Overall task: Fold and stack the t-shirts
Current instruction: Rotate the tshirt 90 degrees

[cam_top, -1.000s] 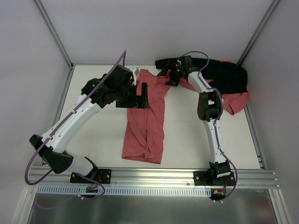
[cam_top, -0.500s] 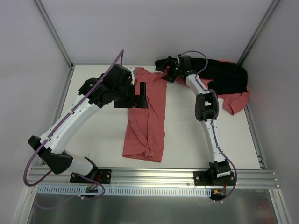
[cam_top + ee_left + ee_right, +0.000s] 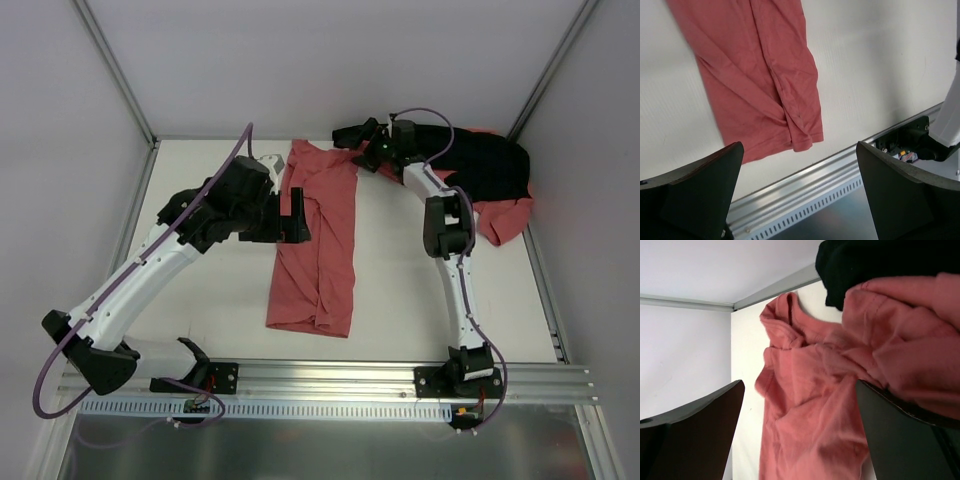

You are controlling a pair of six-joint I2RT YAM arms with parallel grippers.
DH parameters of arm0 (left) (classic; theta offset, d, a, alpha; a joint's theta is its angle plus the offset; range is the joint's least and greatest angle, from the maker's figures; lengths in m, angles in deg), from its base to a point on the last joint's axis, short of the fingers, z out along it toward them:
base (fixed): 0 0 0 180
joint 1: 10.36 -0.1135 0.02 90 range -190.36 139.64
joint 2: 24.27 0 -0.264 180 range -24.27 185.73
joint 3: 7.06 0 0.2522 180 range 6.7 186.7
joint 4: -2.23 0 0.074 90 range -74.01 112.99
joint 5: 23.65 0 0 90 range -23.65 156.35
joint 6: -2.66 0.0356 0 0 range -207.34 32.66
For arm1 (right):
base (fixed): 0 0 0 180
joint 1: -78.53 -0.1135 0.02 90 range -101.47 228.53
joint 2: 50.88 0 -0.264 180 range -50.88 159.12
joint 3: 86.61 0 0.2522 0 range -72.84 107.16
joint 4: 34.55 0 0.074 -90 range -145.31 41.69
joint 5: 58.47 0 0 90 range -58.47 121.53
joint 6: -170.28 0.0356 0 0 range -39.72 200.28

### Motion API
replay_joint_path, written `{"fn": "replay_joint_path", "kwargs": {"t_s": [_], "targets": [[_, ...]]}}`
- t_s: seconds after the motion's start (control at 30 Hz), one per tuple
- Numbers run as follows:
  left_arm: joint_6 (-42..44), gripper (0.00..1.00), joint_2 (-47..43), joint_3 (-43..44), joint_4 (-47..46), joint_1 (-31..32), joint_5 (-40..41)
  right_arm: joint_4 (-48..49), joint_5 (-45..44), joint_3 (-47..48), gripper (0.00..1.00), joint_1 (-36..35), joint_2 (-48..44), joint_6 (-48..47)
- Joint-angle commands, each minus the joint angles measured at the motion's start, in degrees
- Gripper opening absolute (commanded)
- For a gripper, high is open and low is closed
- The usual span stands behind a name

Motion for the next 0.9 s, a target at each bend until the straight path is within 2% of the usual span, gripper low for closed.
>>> {"fn": "replay_joint_path", "kwargs": {"t_s": [0.0, 0.17, 0.27, 0.37, 0.4, 0.43, 0.5, 0.53, 0.6, 0.63, 0.73, 0.77, 0.87], "targets": [[1.32, 0.99, -2.08, -3.72, -7.74, -0.75, -0.41, 7.20, 3.83, -4.77, 1.00, 2.18, -14.95, -2.03], [3.78, 0.99, -3.92, -9.44, -13.20, -0.92, -1.04, 3.52, 6.56, -9.18, 0.99, 2.45, -26.11, -6.15], [3.52, 0.99, -5.94, -13.90, -17.33, -1.71, -1.12, -3.68, 6.74, -9.79, 0.99, 2.54, -33.14, -11.25], [2.03, 0.99, -7.62, -20.22, -21.46, -4.43, -6.29, -14.48, 7.70, -14.61, 0.99, 2.36, -40.26, -15.56], [1.42, 0.99, -7.97, -21.91, -22.34, -7.40, -11.27, -17.12, 8.40, -17.16, 0.99, 2.27, -42.02, -16.35], [1.15, 0.99, -8.23, -23.75, -23.48, -8.99, -14.45, -20.63, 9.54, -24.75, 0.99, 2.19, -46.04, -17.23], [0.27, 0.96, -8.93, -28.68, -26.38, -12.59, -21.64, -21.19, 10.08, -35.23, 0.99, 1.57, -51.15, -17.67], [0.27, 0.95, -9.11, -31.13, -27.00, -13.40, -22.99, -21.45, 9.64, -46.08, 0.99, 1.05, -57.18, -19.33], [0.62, 0.94, -9.38, -33.43, -26.92, -15.32, -26.15, -25.03, 7.72, -55.19, 1.00, -0.44, -62.58, -21.97], [0.27, 0.94, -9.46, -36.40, -27.18, -15.77, -29.74, -26.71, 7.36, -62.72, 0.99, -0.89, -67.30, -24.77], [-3.05, 0.93, -9.55, -44.38, -30.51, -16.92, -36.51, -30.59, 3.42, -73.22, 0.99, -2.64, -74.62, -26.29], [-4.20, 0.91, -9.73, -46.69, -32.26, -17.01, -38.11, -30.68, 2.36, -79.43, 1.00, -3.00, -79.61, -25.33], [-8.87, 0.89, -11.22, -54.17, -38.68, -17.01, -41.19, -32.96, -1.42, -84.67, 0.99, -3.97, -85.79, -24.62]]}}
